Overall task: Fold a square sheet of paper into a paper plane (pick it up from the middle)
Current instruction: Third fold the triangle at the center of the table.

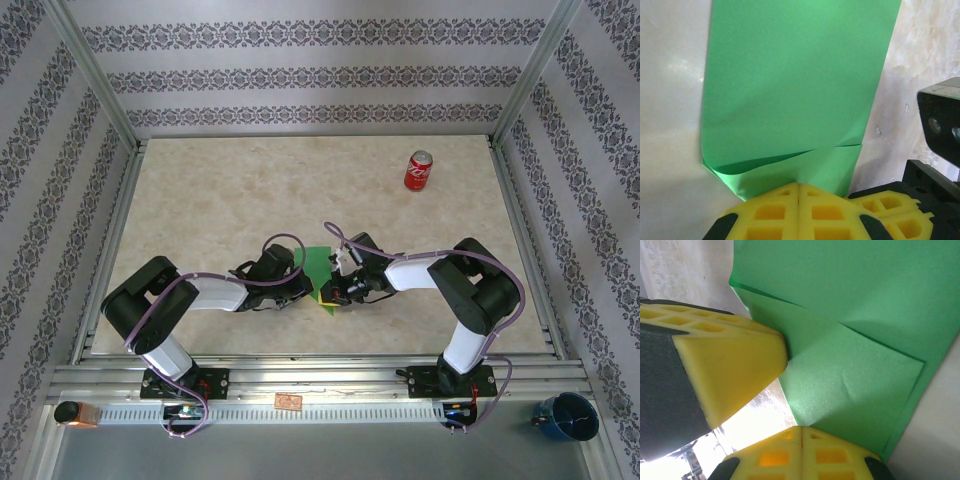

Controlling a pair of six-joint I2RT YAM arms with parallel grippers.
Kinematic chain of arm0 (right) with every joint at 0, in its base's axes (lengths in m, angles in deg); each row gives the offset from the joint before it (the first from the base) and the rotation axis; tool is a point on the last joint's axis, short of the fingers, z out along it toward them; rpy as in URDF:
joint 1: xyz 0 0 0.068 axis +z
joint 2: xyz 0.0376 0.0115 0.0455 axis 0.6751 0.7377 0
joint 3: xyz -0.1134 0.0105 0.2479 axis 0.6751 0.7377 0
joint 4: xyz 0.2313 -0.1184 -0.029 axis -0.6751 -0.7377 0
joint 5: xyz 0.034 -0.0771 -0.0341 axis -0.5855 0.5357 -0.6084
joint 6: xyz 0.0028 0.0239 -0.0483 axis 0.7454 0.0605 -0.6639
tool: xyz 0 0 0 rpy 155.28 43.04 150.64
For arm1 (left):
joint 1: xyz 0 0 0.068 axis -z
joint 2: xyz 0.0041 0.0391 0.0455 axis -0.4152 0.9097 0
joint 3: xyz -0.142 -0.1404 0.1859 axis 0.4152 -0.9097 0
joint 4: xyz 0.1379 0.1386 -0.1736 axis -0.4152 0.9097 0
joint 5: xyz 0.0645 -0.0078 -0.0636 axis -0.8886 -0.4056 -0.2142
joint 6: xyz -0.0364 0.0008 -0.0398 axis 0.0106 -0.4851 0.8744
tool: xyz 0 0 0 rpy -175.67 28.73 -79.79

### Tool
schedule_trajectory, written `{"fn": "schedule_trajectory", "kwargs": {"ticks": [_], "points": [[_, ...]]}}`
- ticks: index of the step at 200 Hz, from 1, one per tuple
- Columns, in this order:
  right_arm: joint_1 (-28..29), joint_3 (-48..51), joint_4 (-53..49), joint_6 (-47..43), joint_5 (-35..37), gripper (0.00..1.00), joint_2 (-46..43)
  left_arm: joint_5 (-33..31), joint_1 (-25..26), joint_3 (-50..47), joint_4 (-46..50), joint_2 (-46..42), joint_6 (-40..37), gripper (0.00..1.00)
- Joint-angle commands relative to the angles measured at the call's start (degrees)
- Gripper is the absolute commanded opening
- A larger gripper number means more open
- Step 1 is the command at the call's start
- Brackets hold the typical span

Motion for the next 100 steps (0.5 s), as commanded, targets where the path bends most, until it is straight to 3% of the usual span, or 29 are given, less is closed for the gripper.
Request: {"fn": "schedule_trajectory", "kwargs": {"ticks": [1,100], "points": [[-0.82,2.28,-4.12,0.06,3.54,0.02,1.79,-3.03,-2.19,-3.67,-0.17,0.14,2.05,0.02],[-0.77,2.72,-4.32,-0.3,3.46,0.02,1.53,-0.02,-10.19,-5.63,2.43,-1.47,-0.78,0.01]]}}
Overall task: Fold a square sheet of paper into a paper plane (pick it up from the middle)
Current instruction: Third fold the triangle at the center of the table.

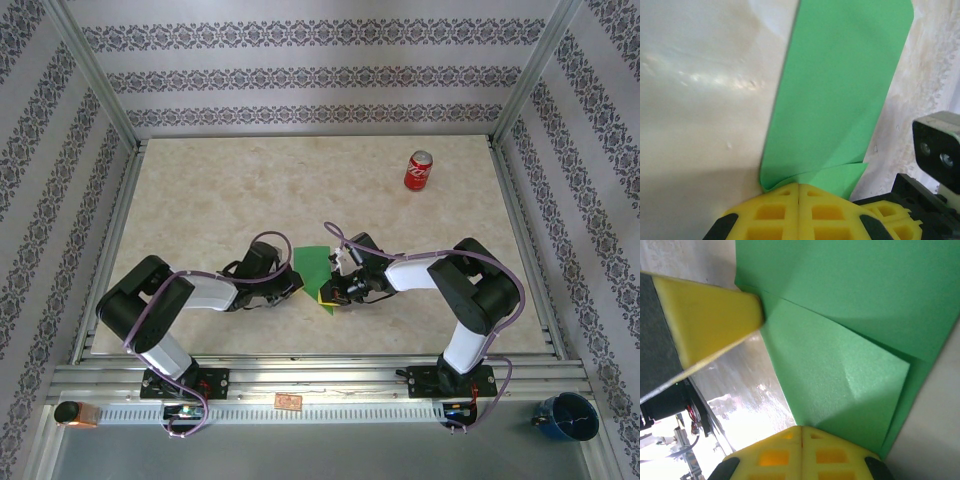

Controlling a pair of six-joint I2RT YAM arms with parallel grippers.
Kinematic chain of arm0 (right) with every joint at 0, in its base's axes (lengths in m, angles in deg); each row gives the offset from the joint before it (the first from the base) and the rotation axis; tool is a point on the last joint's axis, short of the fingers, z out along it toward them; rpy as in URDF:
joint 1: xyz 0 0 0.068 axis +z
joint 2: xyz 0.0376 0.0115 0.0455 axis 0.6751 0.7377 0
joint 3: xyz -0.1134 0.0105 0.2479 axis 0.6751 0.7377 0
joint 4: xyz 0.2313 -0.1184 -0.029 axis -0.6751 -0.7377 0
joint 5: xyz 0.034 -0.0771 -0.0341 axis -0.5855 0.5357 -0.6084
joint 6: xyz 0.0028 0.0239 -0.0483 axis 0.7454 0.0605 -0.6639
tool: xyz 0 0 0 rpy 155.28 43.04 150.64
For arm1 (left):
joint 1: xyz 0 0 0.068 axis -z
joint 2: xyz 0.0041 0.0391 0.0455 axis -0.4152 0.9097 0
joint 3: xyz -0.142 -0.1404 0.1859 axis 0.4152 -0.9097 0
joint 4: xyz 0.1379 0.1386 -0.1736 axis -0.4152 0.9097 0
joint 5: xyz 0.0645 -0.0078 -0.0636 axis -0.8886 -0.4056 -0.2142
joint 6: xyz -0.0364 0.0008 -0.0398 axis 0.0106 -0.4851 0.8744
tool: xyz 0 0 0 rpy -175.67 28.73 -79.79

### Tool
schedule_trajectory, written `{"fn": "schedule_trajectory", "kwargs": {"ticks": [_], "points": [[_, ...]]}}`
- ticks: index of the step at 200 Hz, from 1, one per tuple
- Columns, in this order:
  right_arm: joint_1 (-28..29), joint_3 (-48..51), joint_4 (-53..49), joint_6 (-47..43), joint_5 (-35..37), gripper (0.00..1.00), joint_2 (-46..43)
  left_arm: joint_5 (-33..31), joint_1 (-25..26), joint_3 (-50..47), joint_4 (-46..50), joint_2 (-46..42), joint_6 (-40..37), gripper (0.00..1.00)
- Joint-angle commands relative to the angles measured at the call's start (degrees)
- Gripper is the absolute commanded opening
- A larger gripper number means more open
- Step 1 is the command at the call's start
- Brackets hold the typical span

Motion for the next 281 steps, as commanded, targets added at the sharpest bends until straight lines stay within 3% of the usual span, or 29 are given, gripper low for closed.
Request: {"fn": "schedule_trajectory", "kwargs": {"ticks": [1,56,99,151,239,281], "points": [[-0.77,2.35,-5.42,-0.3,3.41,0.02,1.53,-4.85,-3.47,-1.64,7.19,-0.56,-2.17,0.01],[-0.78,2.4,-5.34,-0.3,3.32,0.02,1.05,-4.71,-4.35,3.0,16.51,-6.35,-6.35,0.02],[-0.78,1.91,-6.16,-0.83,3.41,0.03,0.58,-4.04,-2.88,4.73,16.74,-10.47,-7.72,0.04],[-0.85,1.21,-6.5,-0.99,3.59,0.03,0.21,1.19,0.31,8.78,10.81,-4.52,-8.51,0.04],[-0.95,1.05,-7.12,-1.01,3.61,0.03,-0.23,0.78,1.0,8.24,7.87,3.86,-8.28,0.02],[-0.4,-1.03,-8.68,-2.37,2.29,0.04,-3.42,-1.47,1.0,7.05,11.97,4.48,-8.97,0.0]]}}
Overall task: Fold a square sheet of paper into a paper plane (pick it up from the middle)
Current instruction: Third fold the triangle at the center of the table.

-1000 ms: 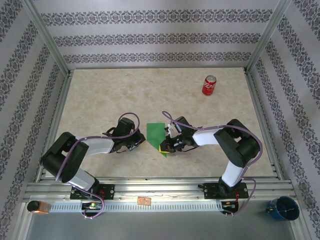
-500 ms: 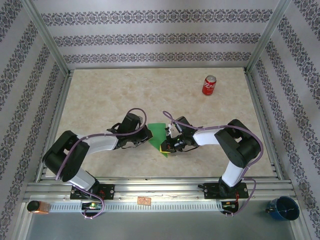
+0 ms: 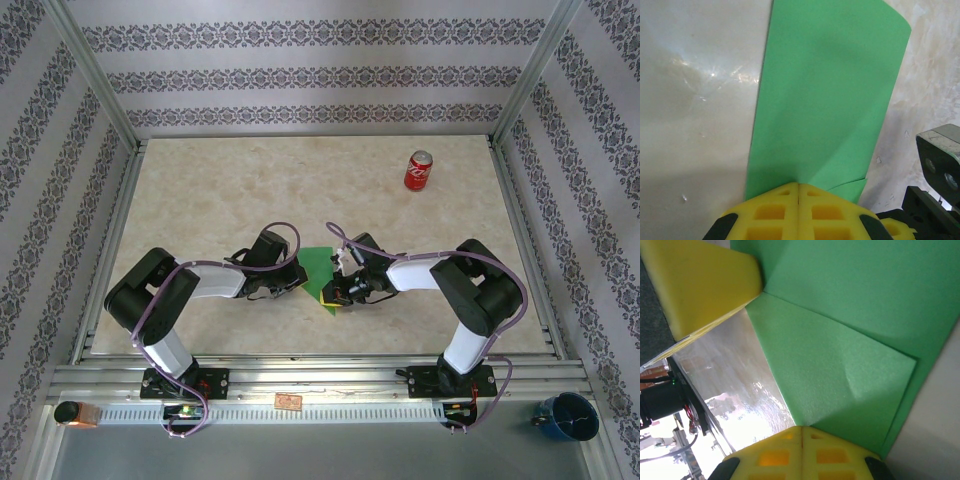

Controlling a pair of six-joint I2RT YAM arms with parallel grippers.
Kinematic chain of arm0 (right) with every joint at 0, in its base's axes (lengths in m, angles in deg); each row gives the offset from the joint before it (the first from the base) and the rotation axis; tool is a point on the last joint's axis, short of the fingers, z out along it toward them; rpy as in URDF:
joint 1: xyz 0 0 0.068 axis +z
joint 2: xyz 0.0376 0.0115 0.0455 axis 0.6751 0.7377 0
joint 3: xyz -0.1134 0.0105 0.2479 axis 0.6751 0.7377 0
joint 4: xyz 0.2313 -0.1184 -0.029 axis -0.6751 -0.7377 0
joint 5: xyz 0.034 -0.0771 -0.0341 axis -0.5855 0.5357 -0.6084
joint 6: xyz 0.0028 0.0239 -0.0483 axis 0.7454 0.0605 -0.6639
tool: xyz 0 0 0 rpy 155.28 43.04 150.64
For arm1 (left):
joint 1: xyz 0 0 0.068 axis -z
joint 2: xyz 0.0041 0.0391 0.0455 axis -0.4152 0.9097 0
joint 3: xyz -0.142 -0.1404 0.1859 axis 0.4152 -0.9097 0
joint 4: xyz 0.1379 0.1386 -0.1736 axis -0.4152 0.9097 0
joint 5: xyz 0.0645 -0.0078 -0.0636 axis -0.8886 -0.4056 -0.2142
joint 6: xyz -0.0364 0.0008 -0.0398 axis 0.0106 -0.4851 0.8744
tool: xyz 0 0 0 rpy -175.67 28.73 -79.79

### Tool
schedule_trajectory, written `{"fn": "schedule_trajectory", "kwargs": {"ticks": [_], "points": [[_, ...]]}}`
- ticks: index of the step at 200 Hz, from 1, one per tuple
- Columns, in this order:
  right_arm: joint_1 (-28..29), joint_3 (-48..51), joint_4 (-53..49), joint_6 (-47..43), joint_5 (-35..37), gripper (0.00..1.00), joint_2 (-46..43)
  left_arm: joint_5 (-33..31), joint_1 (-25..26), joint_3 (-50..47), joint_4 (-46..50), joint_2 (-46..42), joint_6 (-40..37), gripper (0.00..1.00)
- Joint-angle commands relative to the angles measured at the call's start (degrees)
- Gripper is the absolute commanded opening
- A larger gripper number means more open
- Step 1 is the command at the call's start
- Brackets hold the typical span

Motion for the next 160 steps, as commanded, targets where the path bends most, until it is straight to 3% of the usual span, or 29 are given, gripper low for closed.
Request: {"fn": "schedule_trajectory", "kwargs": {"ticks": [1,39,92,160], "points": [[0.01,-1.2,-6.42,-2.33,2.08,0.04,-2.42,-1.82,0.48,-1.62,2.08,1.01,-1.7,0.0],[2.32,-5.86,-11.53,-5.3,4.47,0.04,-4.58,-1.23,0.48,-3.02,0.29,0.74,-0.9,0.0],[4.22,-8.06,-3.33,2.29,4.25,0.04,1.79,-0.97,0.48,-3.63,-1.5,0.56,0.2,0.0],[5.04,-9.48,-2.87,6.14,7.89,0.03,2.63,-2.58,0.65,-5.48,-2.52,-0.62,2.51,0.0]]}}
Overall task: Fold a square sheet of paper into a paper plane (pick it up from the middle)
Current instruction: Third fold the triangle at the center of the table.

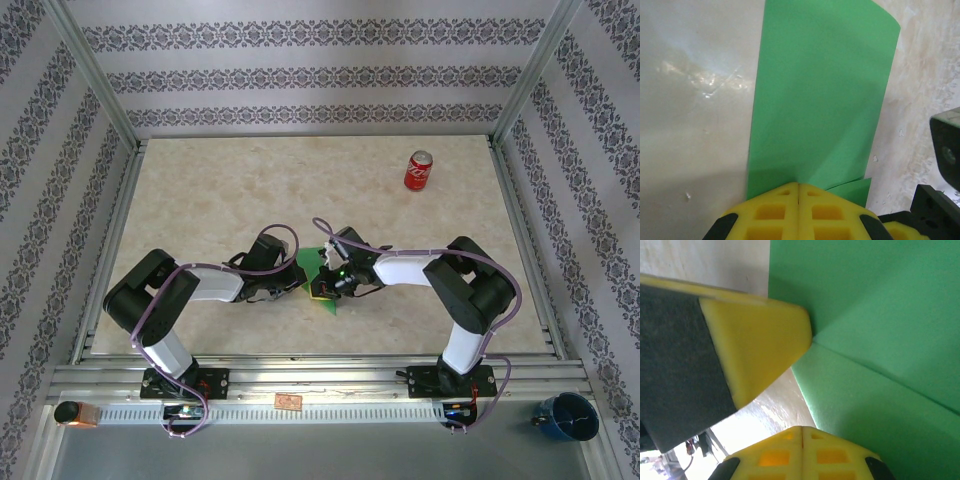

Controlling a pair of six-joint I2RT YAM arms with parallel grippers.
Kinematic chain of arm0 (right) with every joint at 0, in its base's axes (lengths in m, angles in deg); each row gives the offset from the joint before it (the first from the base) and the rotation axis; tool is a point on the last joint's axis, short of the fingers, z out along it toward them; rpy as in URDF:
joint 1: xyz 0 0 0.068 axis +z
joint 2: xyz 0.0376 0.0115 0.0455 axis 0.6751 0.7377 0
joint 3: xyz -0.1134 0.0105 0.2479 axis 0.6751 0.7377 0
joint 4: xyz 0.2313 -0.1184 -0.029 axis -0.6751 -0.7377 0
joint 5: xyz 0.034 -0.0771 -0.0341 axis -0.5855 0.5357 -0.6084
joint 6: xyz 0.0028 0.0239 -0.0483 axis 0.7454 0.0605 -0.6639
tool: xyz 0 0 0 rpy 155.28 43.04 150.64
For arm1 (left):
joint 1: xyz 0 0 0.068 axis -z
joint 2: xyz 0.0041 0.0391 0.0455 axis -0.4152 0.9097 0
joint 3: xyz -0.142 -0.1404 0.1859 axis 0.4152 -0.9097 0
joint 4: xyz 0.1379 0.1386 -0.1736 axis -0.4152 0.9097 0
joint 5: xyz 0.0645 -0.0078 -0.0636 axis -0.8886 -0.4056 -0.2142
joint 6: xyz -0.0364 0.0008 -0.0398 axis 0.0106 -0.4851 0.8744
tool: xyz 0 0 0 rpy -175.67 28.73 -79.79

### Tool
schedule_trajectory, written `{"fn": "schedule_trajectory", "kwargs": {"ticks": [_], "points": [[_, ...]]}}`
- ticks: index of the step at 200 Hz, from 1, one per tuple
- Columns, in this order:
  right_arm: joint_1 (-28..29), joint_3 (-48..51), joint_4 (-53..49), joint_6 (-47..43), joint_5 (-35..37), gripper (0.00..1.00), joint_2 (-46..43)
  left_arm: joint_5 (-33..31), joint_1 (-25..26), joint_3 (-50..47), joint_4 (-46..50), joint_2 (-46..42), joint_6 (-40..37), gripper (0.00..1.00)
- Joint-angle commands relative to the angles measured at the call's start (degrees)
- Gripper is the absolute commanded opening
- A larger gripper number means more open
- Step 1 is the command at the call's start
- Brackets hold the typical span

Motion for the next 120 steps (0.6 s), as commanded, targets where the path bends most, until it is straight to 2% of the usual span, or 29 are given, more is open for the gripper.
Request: {"fn": "schedule_trajectory", "kwargs": {"ticks": [1,62,85,120], "points": [[0.79,-1.44,1.17,2.64,1.81,0.03,0.1,-2.34,0.61,-2.26,2.84,-0.1,1.43,0.0],[1.81,-3.22,0.54,3.81,4.6,0.04,3.11,-2.35,0.7,-2.36,2.88,0.06,1.17,0.0],[1.74,-2.32,-4.68,0.25,6.91,0.05,3.41,-2.83,0.71,-2.43,3.03,-0.25,1.28,0.0],[-0.44,3.65,-1.68,-0.15,1.92,0.06,0.57,-3.74,0.7,-2.73,3.76,-0.4,1.2,0.0]]}}
